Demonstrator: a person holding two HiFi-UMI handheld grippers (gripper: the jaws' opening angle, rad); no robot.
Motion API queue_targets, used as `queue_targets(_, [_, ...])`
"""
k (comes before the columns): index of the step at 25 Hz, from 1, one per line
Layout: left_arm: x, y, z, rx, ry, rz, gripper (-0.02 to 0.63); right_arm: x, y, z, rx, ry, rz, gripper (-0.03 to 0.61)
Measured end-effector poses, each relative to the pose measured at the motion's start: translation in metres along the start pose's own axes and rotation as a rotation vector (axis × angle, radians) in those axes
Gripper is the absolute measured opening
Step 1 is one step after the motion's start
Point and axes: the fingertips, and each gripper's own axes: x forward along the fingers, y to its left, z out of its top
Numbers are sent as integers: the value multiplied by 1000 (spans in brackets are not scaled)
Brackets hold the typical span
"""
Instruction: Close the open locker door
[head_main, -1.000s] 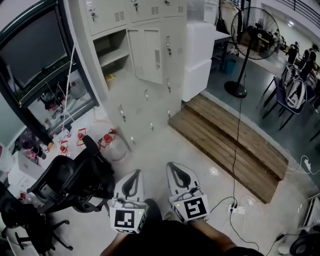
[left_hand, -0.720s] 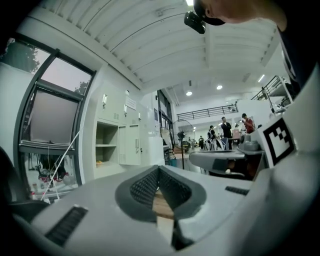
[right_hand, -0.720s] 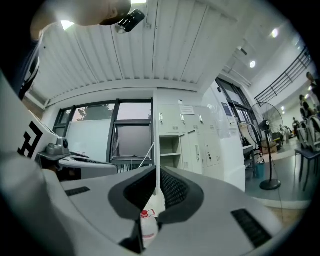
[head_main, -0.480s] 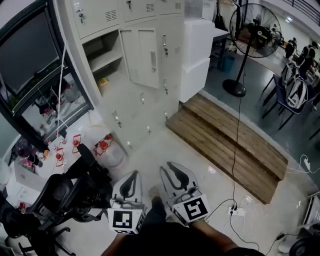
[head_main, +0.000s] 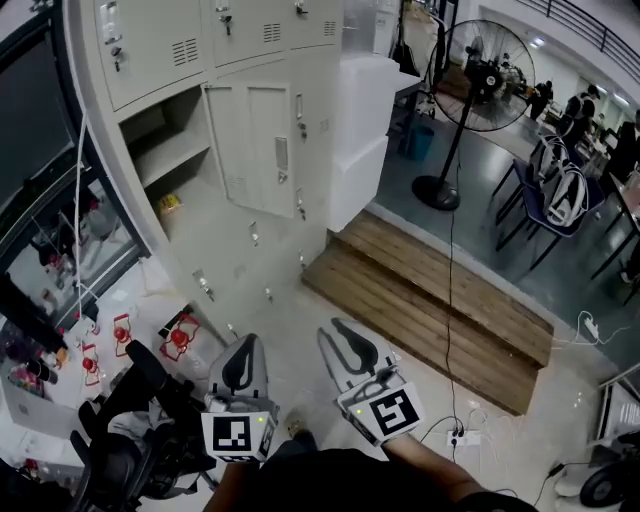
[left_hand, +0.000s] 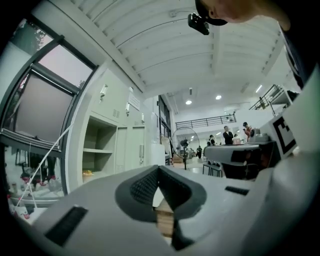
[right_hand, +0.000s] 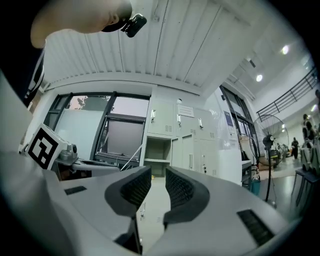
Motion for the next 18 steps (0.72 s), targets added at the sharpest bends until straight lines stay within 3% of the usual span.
queue_targets(4, [34,31,8,-13,-29,4,0,39,-16,5,-25,-7,14,81])
queue_targets(8, [51,53,9,-31,-24,30,0,73,-25,4,20,-14,33,81])
queue_targets(18, [103,77,8,25,-10,-1,0,134,-53,-4,66,-61,30,81])
